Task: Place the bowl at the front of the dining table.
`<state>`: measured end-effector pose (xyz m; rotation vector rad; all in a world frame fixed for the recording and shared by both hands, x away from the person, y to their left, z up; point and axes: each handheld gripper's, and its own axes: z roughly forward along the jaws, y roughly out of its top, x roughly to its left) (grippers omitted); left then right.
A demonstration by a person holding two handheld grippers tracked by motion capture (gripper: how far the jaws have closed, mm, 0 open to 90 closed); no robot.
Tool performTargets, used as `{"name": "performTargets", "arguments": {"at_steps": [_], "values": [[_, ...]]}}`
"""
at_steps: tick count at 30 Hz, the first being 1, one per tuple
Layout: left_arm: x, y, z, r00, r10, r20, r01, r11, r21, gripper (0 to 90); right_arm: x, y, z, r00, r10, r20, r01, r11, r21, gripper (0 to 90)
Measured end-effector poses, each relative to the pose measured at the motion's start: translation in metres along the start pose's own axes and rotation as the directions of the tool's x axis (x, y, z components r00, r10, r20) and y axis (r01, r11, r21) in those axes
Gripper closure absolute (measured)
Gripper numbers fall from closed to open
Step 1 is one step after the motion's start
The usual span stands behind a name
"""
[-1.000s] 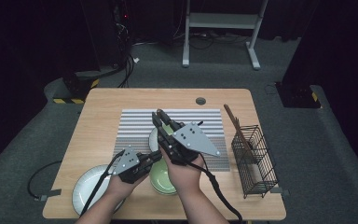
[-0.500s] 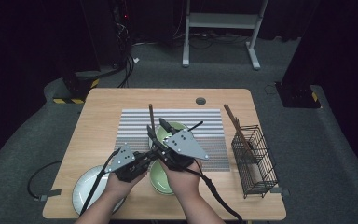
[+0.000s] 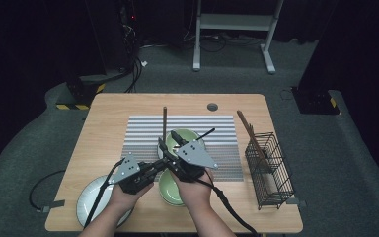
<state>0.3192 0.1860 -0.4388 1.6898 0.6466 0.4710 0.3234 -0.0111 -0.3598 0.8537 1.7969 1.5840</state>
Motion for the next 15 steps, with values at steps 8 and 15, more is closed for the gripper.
{"name": "performTargets", "arguments": {"at_steps": [8, 15], "values": [[0.0, -0.001, -0.002, 1.0, 0.001, 0.0, -0.001, 0.9999, -0.01, 85.3, -0.012, -0.003, 0.0, 0.9993, 0.023, 0.029, -0.023, 1.0, 0.003, 55.6], [0.0, -0.002, -0.004, 1.0, -0.006, 0.008, 0.007, 0.9997, -0.022, 85.2, -0.02, -0.007, 0.0, 0.998, 0.043, 0.046, -0.044, 0.999, 0.006, 55.6]]}}
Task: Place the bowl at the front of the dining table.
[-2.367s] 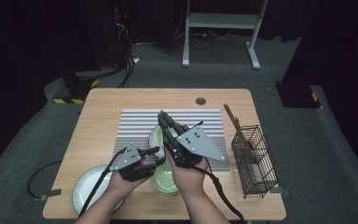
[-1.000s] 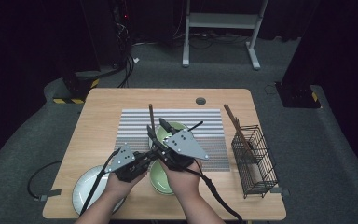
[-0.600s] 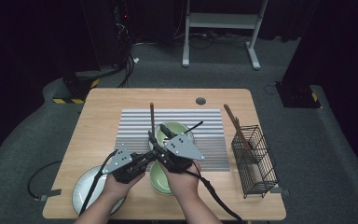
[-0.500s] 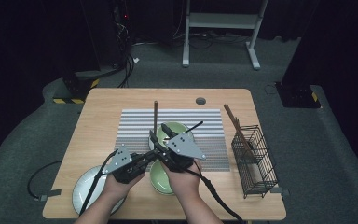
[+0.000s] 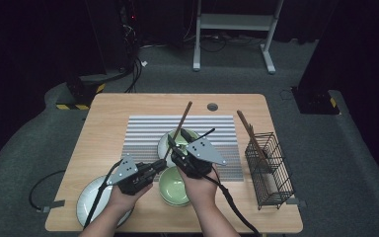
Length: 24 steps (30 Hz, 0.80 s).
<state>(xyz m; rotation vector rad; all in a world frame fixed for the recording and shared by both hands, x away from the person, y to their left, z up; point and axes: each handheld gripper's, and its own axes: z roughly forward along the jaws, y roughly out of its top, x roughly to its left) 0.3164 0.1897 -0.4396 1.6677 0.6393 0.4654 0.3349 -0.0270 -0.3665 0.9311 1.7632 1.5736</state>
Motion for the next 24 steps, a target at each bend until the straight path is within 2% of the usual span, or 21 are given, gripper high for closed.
{"name": "performTargets", "arguments": {"at_steps": [15, 18, 24], "values": [[0.005, -0.003, -0.008, 0.9996, -0.019, 0.021, 0.02, 0.9996, -0.022, 84.9, -0.01, -0.008, 0.004, 0.9998, 0.008, 0.016, -0.008, 1.0, 0.025, 53.1], [0.006, -0.003, -0.01, 0.9989, -0.036, 0.029, 0.037, 0.9989, -0.029, 84.8, -0.011, -0.009, 0.005, 0.9998, 0.009, 0.017, -0.009, 0.999, 0.03, 53.1], [0.008, -0.002, -0.015, 0.9988, -0.036, 0.035, 0.037, 0.9985, -0.041, 84.6, -0.012, -0.01, 0.006, 0.9997, 0.015, 0.021, -0.016, 0.999, 0.037, 53.0]]}}
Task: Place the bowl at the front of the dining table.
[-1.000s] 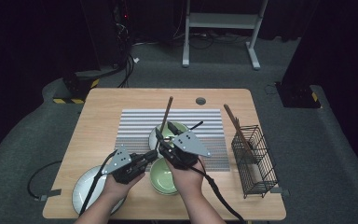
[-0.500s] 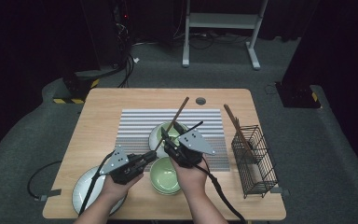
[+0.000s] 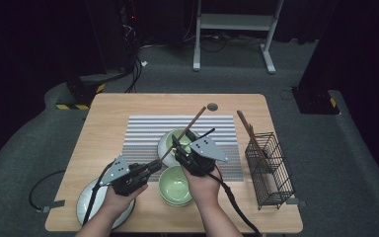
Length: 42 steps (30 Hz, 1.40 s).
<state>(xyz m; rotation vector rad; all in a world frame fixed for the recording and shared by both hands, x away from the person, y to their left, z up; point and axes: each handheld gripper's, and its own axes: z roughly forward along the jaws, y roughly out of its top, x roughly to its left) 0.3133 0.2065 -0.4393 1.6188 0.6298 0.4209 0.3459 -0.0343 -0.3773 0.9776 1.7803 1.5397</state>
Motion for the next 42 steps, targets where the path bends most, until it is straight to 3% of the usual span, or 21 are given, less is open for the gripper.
{"name": "performTargets", "arguments": {"at_steps": [16, 22, 29, 36, 42], "values": [[0.005, -0.003, -0.005, 0.9998, -0.022, -0.003, 0.022, 0.9996, -0.017, 84.8, -0.003, -0.003, 0.0, 0.9999, 0.016, -0.002, -0.016, 1.0, 0.016, 48.9], [0.011, -0.003, -0.01, 0.9984, -0.044, -0.036, 0.043, 0.9986, -0.032, 84.9, -0.003, -0.001, -0.005, 0.9999, 0.007, 0.013, -0.007, 1.0, 0.011, 48.8], [0.011, 0.0, -0.014, 0.9961, -0.017, -0.086, 0.015, 0.9997, -0.021, 84.7, -0.003, 0.001, -0.013, 0.9993, -0.027, 0.024, 0.027, 1.0, -0.001, 51.6], [0.014, 0.0, -0.016, 0.9938, -0.015, -0.11, 0.014, 0.9999, -0.008, 84.7, -0.008, 0.001, -0.026, 0.9968, -0.066, 0.045, 0.066, 0.998, -0.001, 51.8], [0.019, 0.0, -0.018, 0.9907, -0.015, -0.135, 0.015, 0.9999, 0.0, 84.7, -0.016, -0.007, -0.036, 0.995, -0.073, 0.068, 0.073, 0.997, 0.008, 51.6]]}}
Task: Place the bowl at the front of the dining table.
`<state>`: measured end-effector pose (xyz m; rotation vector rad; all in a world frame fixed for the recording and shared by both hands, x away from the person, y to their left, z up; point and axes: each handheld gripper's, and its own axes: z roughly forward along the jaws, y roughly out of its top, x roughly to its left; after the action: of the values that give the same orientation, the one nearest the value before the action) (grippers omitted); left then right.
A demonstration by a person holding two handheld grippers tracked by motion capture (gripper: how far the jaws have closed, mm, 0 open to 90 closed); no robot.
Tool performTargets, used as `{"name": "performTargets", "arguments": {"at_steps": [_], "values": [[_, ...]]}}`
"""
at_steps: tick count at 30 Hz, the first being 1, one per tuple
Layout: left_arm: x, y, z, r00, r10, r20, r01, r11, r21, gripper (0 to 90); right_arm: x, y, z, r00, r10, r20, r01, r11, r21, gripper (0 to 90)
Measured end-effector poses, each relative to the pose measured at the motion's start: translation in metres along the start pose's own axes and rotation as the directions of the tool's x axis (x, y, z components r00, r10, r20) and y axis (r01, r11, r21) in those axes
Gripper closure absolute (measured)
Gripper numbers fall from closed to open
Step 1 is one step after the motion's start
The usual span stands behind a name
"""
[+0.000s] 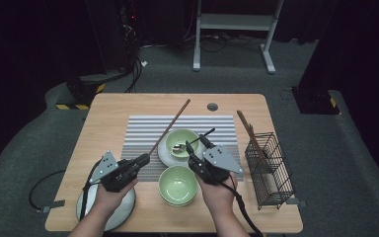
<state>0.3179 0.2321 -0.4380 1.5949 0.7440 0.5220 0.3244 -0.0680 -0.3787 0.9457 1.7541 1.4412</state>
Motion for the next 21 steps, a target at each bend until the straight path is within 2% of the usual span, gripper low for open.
{"name": "performTargets", "arguments": {"at_steps": [12, 15, 21], "values": [[0.006, 0.0, -0.001, 0.9994, 0.0, -0.033, 0.0, 0.9999, 0.011, 84.7, -0.012, -0.027, -0.012, 0.9982, -0.051, 0.033, 0.048, 0.997, 0.067, 51.0], [0.009, 0.001, -0.001, 0.9989, -0.015, -0.045, 0.016, 0.9997, 0.019, 84.6, -0.016, -0.034, -0.014, 0.9975, -0.055, 0.043, 0.051, 0.996, 0.079, 50.7], [0.012, 0.002, 0.001, 0.9977, -0.019, -0.065, 0.022, 0.9987, 0.046, 84.7, -0.021, -0.047, -0.019, 0.9972, -0.056, 0.049, 0.05, 0.992, 0.118, 49.6]]}}
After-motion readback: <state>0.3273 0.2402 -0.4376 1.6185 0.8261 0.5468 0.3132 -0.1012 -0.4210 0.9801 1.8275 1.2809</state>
